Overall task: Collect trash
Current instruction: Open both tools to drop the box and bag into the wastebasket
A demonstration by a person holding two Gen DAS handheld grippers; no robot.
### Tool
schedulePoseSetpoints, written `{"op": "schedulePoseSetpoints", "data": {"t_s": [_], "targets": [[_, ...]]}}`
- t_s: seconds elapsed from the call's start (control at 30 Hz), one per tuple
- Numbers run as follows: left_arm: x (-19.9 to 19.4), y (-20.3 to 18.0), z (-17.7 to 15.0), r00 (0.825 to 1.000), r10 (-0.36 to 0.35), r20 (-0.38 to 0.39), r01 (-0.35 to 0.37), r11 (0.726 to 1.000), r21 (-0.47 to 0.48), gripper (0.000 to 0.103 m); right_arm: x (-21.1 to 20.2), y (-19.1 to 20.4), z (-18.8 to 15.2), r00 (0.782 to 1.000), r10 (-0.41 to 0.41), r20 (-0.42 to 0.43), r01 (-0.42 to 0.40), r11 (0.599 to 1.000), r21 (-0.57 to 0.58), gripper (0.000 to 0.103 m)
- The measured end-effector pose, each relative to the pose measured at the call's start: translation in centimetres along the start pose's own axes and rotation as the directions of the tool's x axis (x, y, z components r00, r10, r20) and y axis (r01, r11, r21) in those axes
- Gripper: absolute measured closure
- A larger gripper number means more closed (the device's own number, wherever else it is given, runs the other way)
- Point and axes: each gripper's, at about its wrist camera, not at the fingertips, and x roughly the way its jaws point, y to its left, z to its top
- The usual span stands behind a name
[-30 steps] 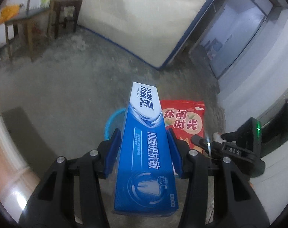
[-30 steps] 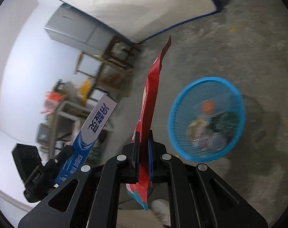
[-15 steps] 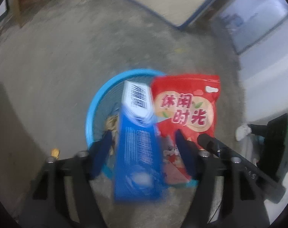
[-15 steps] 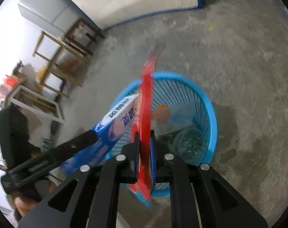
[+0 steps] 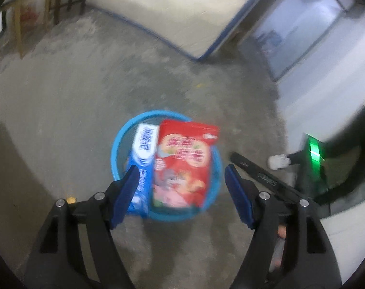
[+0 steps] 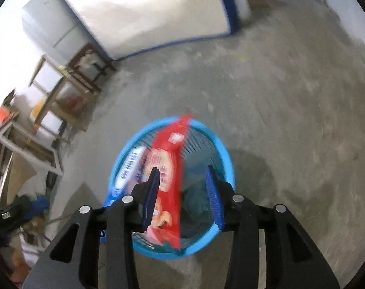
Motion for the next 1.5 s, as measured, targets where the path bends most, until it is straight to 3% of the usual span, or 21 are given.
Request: {"op": "schedulePoseSetpoints", "data": {"t_s": [0.07,0.17,0.23,0.27,0.3,0.37,0.53,0.7,0.8,0.9,0.97,1.1,1.17,1.27,1.43,1.5], "targets": [[-3.9,-1.3,-0.9,0.999,-0.036,0.034,0.036,0.999,0.024,0.032,0.5,2.2,0.5,1.0,0.005,-0.016,-0.006,0.996,-0.088,0.074],[-9.5,-1.8,-3.0,0.997,-0.05,0.066,0.047,0.997,0.054,0.03,4.5,4.5,1.2,0.992,-0.009,-0.125,-0.01,0.988,-0.152,0.08],[-12.7,-1.6,-4.7,0.995,-0.052,0.087,0.047,0.997,0.064,0.029,9.0,4.1,1.1,0.973,-0.044,-0.226,0.012,0.99,-0.141,0.085],[-14.4,-1.2,-5.9,0.995,-0.039,0.092,0.034,0.998,0.057,0.029,11.4,3.4,0.7,0.959,-0.066,-0.277,0.032,0.991,-0.129,0.101],[-16.0,-0.6,-7.1,0.995,-0.031,0.092,0.027,0.999,0.043,0.029,13.9,2.6,0.2,0.939,-0.024,-0.344,-0.003,0.997,-0.08,0.103],[-18.7,0.6,-9.3,0.994,-0.01,0.106,0.009,1.0,0.006,0.029,16.5,2.2,-0.3,0.918,-0.023,-0.397,0.003,0.999,-0.051,0.103],[-23.3,2.7,-13.8,0.987,0.056,0.152,-0.048,0.997,-0.058,0.029,19.5,2.0,-0.9,0.896,0.013,-0.445,0.001,0.999,0.032,0.103],[-25.4,3.6,-15.7,0.974,0.062,0.218,-0.04,0.993,-0.107,0.029,20.6,4.0,-2.7,0.865,-0.072,-0.497,0.06,0.997,-0.041,0.103],[-26.7,3.4,-16.3,0.966,0.04,0.255,-0.014,0.994,-0.105,0.029,19.6,5.0,-2.5,0.867,-0.117,-0.484,0.096,0.993,-0.068,0.103],[-27.5,3.2,-16.8,0.96,0.023,0.277,-0.001,0.997,-0.08,0.028,16.7,6.2,-2.2,0.89,-0.09,-0.448,0.073,0.996,-0.055,0.095],[-28.1,3.1,-17.5,0.956,0.017,0.291,-0.002,0.999,-0.053,0.028,14.1,7.2,-1.4,0.913,-0.087,-0.398,0.063,0.995,-0.072,0.083],[-29.0,3.4,-18.5,0.952,0.001,0.307,0.008,1.0,-0.027,0.028,10.4,9.4,0.0,0.946,-0.036,-0.321,0.008,0.996,-0.088,0.073],[-29.4,3.6,-18.8,0.949,-0.011,0.315,0.022,0.999,-0.03,0.028,9.8,10.7,0.8,0.947,0.003,-0.321,-0.028,0.997,-0.074,0.055],[-29.9,4.2,-19.1,0.943,-0.019,0.331,0.033,0.999,-0.037,0.028,11.6,12.2,0.7,0.92,0.012,-0.392,-0.032,0.998,-0.045,0.032],[-30.7,5.4,-19.9,0.936,-0.012,0.353,0.039,0.997,-0.067,0.027,15.7,13.3,-1.2,0.846,-0.2,-0.494,0.165,0.98,-0.114,0.031],[-30.9,5.9,-20.0,0.934,-0.009,0.356,0.041,0.996,-0.082,0.026,16.4,13.6,-1.4,0.834,-0.257,-0.488,0.2,0.966,-0.166,0.041]]}}
